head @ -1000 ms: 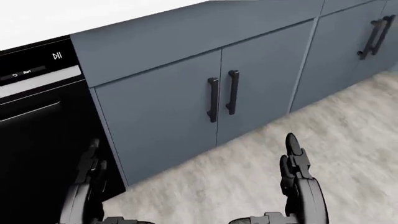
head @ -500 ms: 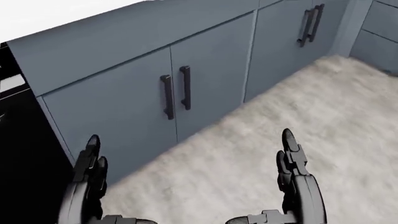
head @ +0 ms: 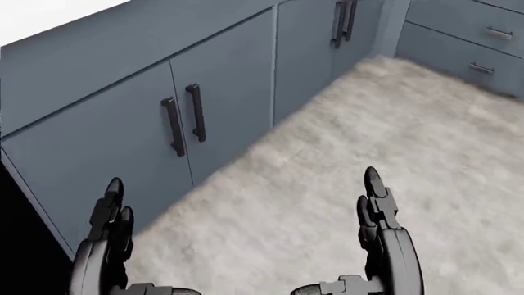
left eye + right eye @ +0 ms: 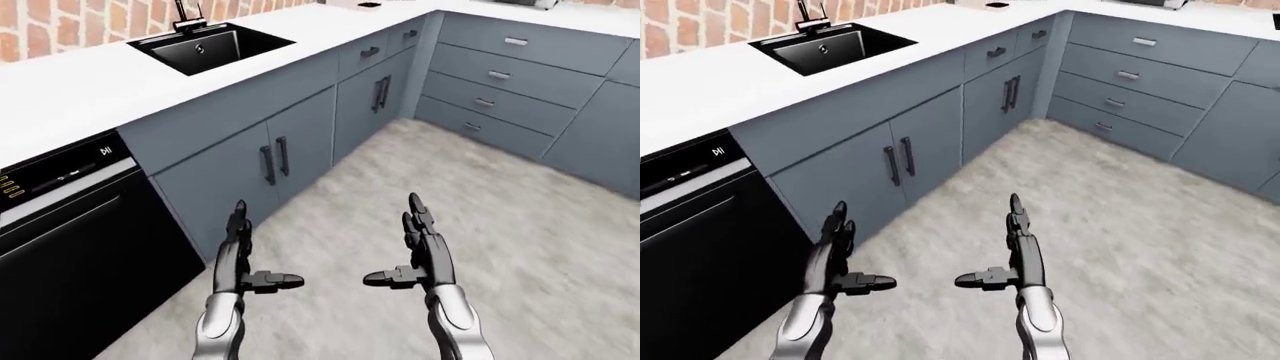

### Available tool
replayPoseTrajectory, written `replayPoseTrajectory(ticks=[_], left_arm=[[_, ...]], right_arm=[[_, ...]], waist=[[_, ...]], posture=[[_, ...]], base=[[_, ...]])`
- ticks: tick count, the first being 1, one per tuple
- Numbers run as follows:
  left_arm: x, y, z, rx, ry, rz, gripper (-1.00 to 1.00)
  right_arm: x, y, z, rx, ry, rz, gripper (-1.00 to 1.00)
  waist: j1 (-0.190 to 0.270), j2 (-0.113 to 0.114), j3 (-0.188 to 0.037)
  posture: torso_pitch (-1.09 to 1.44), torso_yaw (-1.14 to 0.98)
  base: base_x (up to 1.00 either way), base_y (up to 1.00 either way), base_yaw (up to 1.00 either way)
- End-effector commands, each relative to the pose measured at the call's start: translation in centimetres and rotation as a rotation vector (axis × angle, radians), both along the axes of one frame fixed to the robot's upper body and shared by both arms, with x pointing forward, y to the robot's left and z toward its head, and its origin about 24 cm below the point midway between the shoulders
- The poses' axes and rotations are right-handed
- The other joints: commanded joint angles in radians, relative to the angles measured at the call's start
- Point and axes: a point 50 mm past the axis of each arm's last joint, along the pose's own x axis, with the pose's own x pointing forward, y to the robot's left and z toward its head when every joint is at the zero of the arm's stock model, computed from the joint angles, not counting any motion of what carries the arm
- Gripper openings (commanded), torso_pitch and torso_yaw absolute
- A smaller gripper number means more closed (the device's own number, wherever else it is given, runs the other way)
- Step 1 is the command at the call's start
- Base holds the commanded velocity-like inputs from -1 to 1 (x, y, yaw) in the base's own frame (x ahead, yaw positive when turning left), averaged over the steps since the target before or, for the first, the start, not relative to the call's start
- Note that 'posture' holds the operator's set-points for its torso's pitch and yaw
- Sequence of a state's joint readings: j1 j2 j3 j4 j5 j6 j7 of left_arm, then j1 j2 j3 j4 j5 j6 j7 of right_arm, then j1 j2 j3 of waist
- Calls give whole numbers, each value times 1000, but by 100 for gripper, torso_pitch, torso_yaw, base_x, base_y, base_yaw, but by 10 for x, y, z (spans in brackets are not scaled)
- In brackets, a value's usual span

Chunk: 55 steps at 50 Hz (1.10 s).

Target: Navigate to the shelves.

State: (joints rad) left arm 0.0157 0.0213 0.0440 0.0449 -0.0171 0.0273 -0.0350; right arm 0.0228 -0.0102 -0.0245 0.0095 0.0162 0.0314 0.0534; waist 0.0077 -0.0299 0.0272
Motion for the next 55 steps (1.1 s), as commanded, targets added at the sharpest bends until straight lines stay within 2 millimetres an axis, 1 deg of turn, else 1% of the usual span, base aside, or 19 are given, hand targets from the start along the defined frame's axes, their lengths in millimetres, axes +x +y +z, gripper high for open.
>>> replayPoseTrajectory(ticks=[1, 3, 4, 6, 14, 16, 18, 19, 21, 29, 31, 34, 35, 37, 46, 49, 50, 51, 55], left_arm=[[5, -3, 16, -1, -87, -14, 100], [5, -3, 16, -1, -87, -14, 100], [5, -3, 16, -1, -87, -14, 100], [5, -3, 16, -1, -87, -14, 100], [5, -3, 16, -1, -87, -14, 100], [5, -3, 16, -1, -87, -14, 100], [5, -3, 16, -1, -87, -14, 100], [5, -3, 16, -1, -87, -14, 100], [5, -3, 16, -1, -87, -14, 100], [5, -3, 16, -1, -87, -14, 100], [5, -3, 16, -1, -87, -14, 100], [5, -3, 16, -1, -87, -14, 100], [5, -3, 16, -1, -87, -14, 100], [5, -3, 16, -1, -87, -14, 100], [5, -3, 16, -1, -87, -14, 100], [5, -3, 16, -1, -87, -14, 100], [5, -3, 16, -1, -87, -14, 100], [5, -3, 16, -1, -87, -14, 100], [5, -3, 16, -1, -87, -14, 100]], right_arm=[[3, -2, 14, -5, -71, -7, 100], [3, -2, 14, -4, -70, -8, 100], [3, -2, 14, -4, -70, -8, 100], [4, -3, 14, -3, -70, -9, 100], [3, -2, 13, -7, -72, -6, 100], [3, -2, 14, -7, -72, -5, 100], [2, -2, 15, -7, -72, -5, 100], [2, -2, 15, -7, -72, -4, 100], [3, -2, 14, -7, -72, -4, 100], [2, -1, 15, -8, -73, -3, 100], [3, -2, 14, -8, -73, -3, 100], [2, -2, 14, -7, -73, -4, 100], [2, -2, 14, -7, -73, -4, 100], [3, -2, 13, -6, -73, -5, 100], [2, -3, 15, -3, -71, -9, 100], [2, -3, 15, -4, -71, -9, 100], [2, -2, 15, -4, -71, -8, 100], [2, -2, 15, -5, -72, -8, 100], [2, -2, 15, -6, -72, -6, 100]], waist=[[-4, -6, -12], [-14, -72, -34], [-22, -22, -16], [-24, -27, -25], [-9, 40, -1], [-7, 70, 1], [-2, 126, -17], [4, 103, -14], [-1, 102, 1], [-2, 34, -13], [-2, 6, -14], [-14, -63, -23], [-21, -19, -18], [-23, -26, -24], [-8, 55, -2], [-3, 131, -20], [2, 98, -15], [4, 97, -5], [-3, 84, -17]], posture=[[0, 0], [0, 0], [0, 0], [0, 0], [0, 0], [0, 0], [0, 0], [0, 0], [0, 0], [0, 0], [0, 0], [0, 0], [0, 0], [0, 0], [0, 0], [0, 0], [0, 0], [0, 0], [0, 0]], base=[[-5, 0, -30], [-5, 0, -30], [-7, 0, -30], [-6, 0, -30], [-6, 0, -30], [-5, 0, -29], [-7, 0, -30], [-5, 0, -30], [-6, 0, -30], [-6, 0, -29], [-6, 0, -29], [-6, 0, -30], [-5, 0, -30], [-5, 0, -30], [-6, 0, -30], [-6, 0, -29], [-6, 0, -30], [-6, 0, -29], [-6, 0, -30]])
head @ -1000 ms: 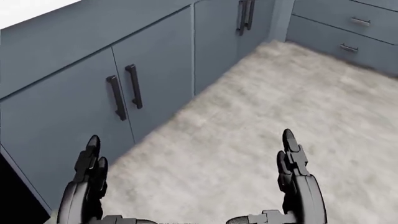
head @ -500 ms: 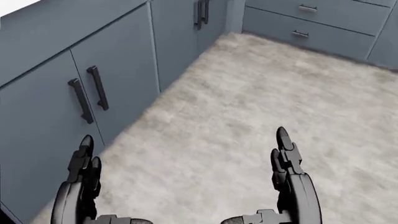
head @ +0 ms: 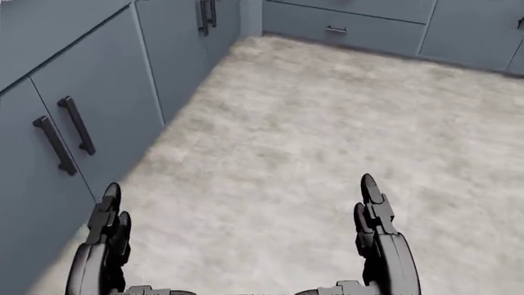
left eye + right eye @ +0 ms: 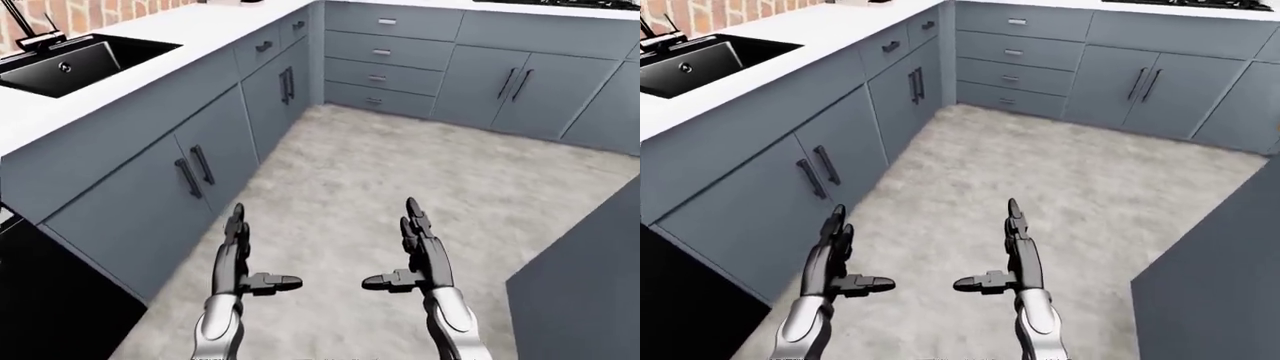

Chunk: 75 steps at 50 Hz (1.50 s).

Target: Navigate to the shelves.

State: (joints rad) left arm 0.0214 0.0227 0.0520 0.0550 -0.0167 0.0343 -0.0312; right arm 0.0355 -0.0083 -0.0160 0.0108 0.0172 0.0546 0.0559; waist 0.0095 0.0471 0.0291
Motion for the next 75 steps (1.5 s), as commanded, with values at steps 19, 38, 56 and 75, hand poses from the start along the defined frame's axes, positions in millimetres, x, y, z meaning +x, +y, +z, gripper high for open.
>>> replayPoseTrajectory(ticks=[19, 38, 56, 75], left_arm=[[7, -6, 21, -2, -109, -28, 100], [7, -6, 21, -2, -109, -28, 100], [7, -6, 21, -2, -109, -28, 100], [7, -6, 21, -2, -109, -28, 100]], right_arm=[[6, -4, 20, -9, -109, -15, 100], [4, -4, 23, -9, -118, -20, 100], [5, -5, 22, -4, -121, -21, 100], [5, -5, 23, -13, -122, -25, 100]], waist=[[-14, -54, -6], [-4, -79, -15], [9, 11, -11], [-5, -57, -25]], posture=[[0, 0], [0, 0], [0, 0], [0, 0]], base=[[-6, 0, -30], [-6, 0, -30], [-6, 0, -28], [0, -1, 0]])
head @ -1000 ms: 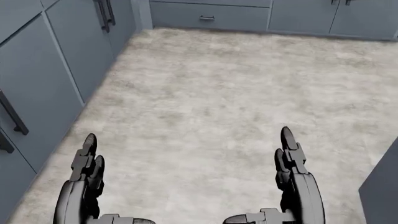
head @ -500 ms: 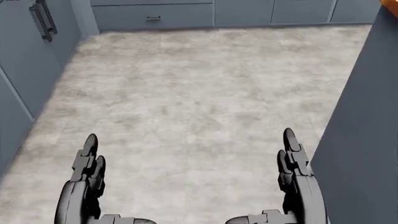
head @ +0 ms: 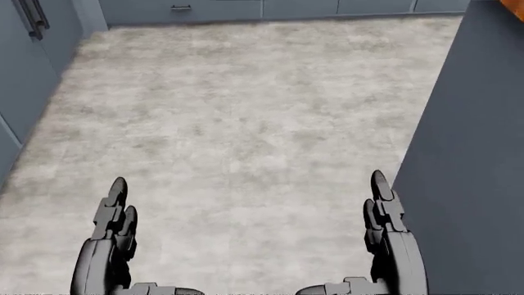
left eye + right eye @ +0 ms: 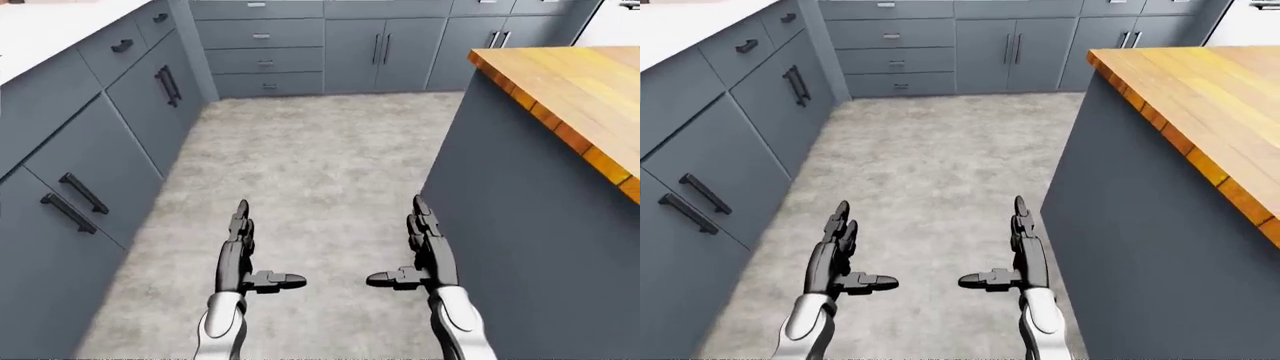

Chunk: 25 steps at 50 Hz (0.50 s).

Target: Navigate to the shelves.

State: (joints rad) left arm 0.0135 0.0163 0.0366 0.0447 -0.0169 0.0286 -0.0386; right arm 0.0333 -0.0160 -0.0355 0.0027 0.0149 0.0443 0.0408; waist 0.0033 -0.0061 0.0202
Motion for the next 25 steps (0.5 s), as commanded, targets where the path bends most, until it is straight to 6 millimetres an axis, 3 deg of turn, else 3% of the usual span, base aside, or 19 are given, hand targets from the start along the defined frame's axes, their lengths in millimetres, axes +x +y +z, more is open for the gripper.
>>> replayPoseTrajectory(ticks=[1, 25], left_arm=[[4, 0, 16, 4, -86, -2, 100], [4, 0, 16, 4, -86, -2, 100]], right_arm=[[5, 2, 19, -3, -100, 10, 100], [3, 1, 20, -5, -99, 5, 100]], waist=[[1, -2, -18], [0, -2, -35]], posture=[[0, 0], [0, 0]], base=[[0, 0, 0], [1, 0, 0]])
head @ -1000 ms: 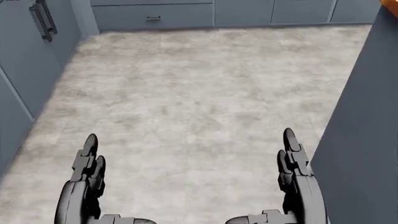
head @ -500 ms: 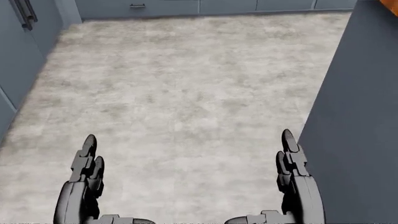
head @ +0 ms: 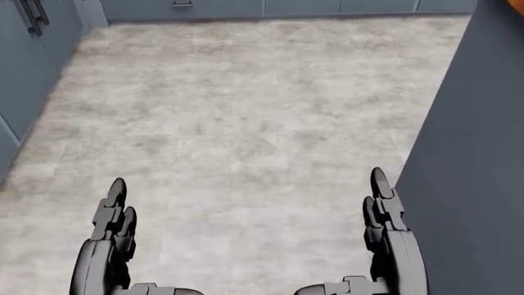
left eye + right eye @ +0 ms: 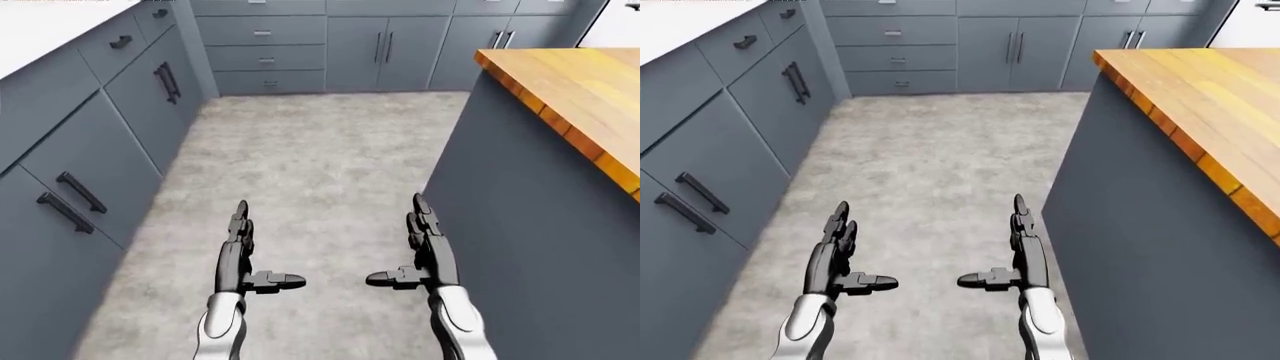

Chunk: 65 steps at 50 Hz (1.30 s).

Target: Navigate to the shelves.

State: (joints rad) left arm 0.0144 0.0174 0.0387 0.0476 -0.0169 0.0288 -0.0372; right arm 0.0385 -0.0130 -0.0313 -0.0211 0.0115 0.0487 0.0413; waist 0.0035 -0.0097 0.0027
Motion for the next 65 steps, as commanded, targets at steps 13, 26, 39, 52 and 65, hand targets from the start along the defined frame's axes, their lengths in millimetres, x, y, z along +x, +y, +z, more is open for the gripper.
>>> replayPoseTrajectory(ticks=[13, 26, 39, 52, 65], left_arm=[[5, -1, 17, 2, -90, -6, 100], [5, -1, 17, 2, -90, -6, 100], [5, -1, 17, 2, -90, -6, 100], [5, -1, 17, 2, -90, -6, 100], [5, -1, 17, 2, -90, -6, 100]], right_arm=[[7, -1, 13, -3, -82, -2, 100], [6, 0, 14, -5, -84, 2, 100], [6, -1, 13, -4, -86, 2, 100], [7, -2, 13, 2, -81, -7, 100], [8, -4, 13, 15, -75, -17, 100]], waist=[[-4, 16, 10], [12, 4, 24], [-11, 9, 38], [10, 38, 27], [-8, -20, 21]], posture=[[0, 0], [0, 0], [0, 0], [0, 0], [0, 0]], base=[[9, 0, 0], [17, 0, 0], [19, 0, 0], [20, 0, 0], [20, 0, 0]])
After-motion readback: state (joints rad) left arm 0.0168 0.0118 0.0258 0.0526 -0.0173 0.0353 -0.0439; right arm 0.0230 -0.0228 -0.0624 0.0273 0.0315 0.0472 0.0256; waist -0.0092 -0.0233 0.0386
